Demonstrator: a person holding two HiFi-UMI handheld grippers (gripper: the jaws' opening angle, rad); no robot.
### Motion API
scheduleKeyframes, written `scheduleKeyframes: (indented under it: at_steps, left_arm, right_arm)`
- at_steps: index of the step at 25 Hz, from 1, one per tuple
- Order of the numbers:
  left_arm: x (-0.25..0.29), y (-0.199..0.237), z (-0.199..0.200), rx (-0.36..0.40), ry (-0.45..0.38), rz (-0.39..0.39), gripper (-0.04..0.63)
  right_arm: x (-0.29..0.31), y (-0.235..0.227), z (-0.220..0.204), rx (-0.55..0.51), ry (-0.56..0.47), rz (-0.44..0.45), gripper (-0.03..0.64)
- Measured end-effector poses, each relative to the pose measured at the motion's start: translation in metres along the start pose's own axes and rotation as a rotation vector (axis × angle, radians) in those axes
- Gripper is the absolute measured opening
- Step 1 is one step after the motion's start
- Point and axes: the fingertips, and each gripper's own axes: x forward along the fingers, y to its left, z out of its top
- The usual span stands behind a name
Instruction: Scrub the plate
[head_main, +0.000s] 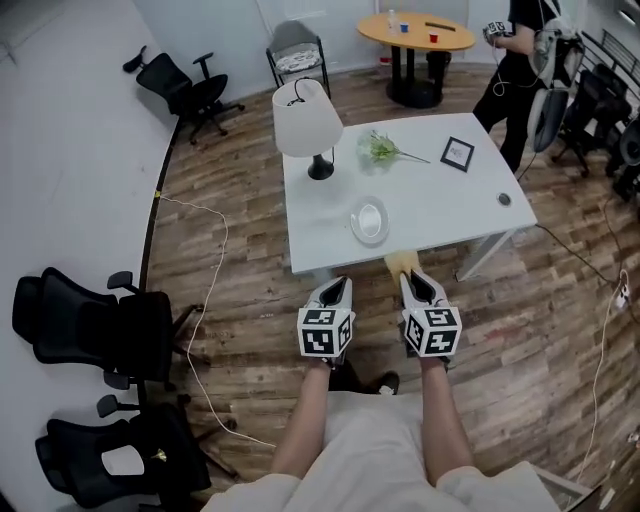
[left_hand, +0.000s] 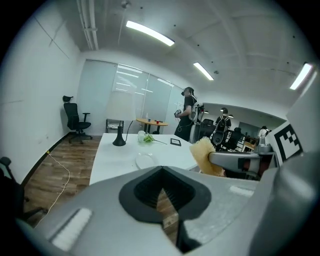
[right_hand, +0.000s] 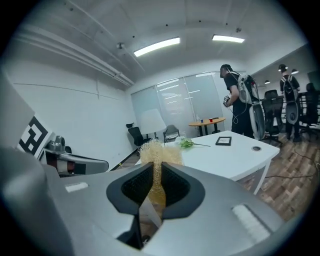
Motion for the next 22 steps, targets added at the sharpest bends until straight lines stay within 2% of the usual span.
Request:
scheduleKeyframes:
  at_steps: [7,12,17,22]
  left_arm:
    - [-0.019,-0.005,-0.008,-0.051,-0.038,0.023,0.002]
    - [-0.018,-0.021,-0.013,-0.019,-0.027,0.008,0.002]
    - [-0.019,-0.027,-0.012,-0.019,-0.034,0.005,0.002]
    - [-0.016,-0.044,-0.020,0.001,-0.011,-0.031,0.002]
  right_arm:
    - [-0.023,0.008,-0.008,-0.025,0.002,0.031,0.066]
    - [-0.035,-0.001,-0.005,-0.016,-0.026,0.019,0.066]
    - [-0.041,-0.003,-0.001,-0.009,-0.054,0.006,0.066]
    - [-0.043,0.000,-0.003,-0.014,-0.054,0.019,0.066]
